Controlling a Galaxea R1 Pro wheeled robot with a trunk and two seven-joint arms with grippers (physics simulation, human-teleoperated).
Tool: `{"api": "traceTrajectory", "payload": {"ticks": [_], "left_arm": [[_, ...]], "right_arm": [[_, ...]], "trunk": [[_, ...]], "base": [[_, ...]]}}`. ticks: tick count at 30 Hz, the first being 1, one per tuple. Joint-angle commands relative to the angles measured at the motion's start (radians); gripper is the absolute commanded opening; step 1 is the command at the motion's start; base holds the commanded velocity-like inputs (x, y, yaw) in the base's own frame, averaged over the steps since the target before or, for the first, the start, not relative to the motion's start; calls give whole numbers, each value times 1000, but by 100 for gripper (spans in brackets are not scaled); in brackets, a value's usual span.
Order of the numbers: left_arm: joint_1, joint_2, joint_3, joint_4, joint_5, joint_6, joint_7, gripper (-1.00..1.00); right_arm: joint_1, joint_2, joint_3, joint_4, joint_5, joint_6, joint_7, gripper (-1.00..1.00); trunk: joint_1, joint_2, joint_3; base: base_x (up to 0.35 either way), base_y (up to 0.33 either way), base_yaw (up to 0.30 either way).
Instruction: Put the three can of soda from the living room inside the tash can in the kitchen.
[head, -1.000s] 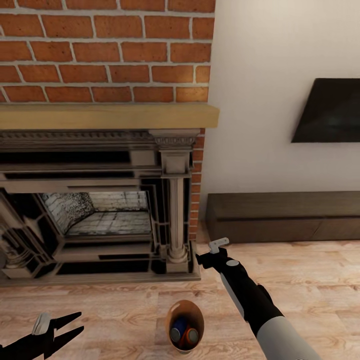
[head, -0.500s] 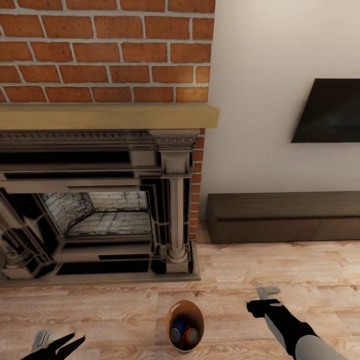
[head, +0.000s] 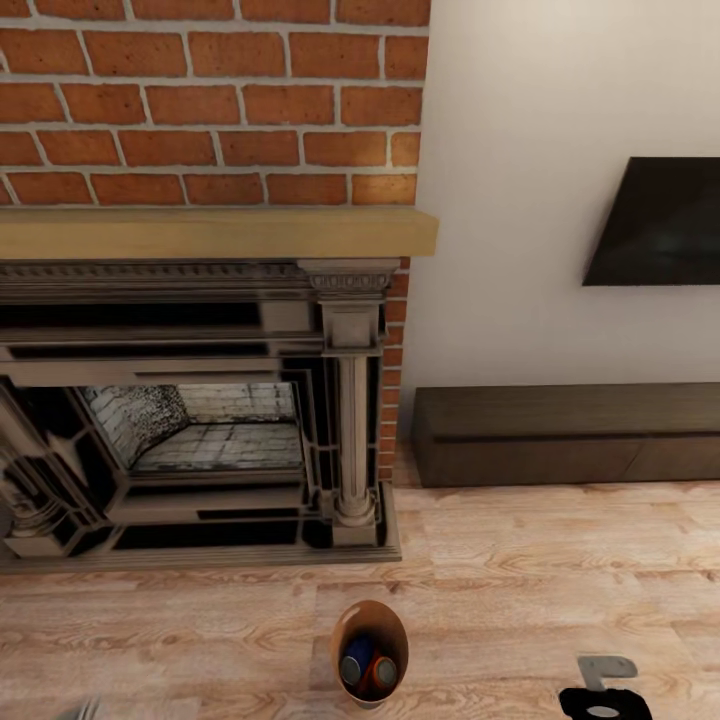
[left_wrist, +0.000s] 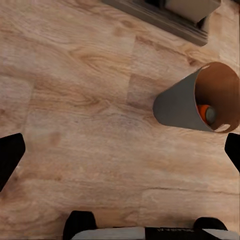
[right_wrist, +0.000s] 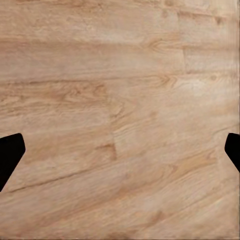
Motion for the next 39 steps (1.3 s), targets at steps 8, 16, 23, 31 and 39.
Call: {"api": "traceTrajectory", "payload": {"ticks": [8, 16, 23, 31, 39], "left_arm": [[0, -10, -3, 10, -37, 4, 285, 100], [0, -14, -4, 11, -42, 5, 316, 100], [0, -85, -5, 12, -42, 5, 318, 100], [0, -181, -5, 12, -41, 4, 318, 100], [0, -238, -5, 12, -41, 4, 317, 100]], "right_arm": [[131, 1, 0, 7, -1, -2, -80, 100], [257, 10, 0, 29, -1, -2, -85, 100], [289, 35, 0, 42, -6, -2, -83, 100], [290, 78, -2, 43, -9, -2, -82, 100], [290, 84, -2, 42, -10, -4, -81, 100]], "trunk": [[0, 0, 0], [0, 0, 0], [0, 0, 0], [0, 0, 0], [0, 0, 0]], "base": [[0, 0, 0], [0, 0, 0], [0, 0, 0], [0, 0, 0], [0, 0, 0]]}}
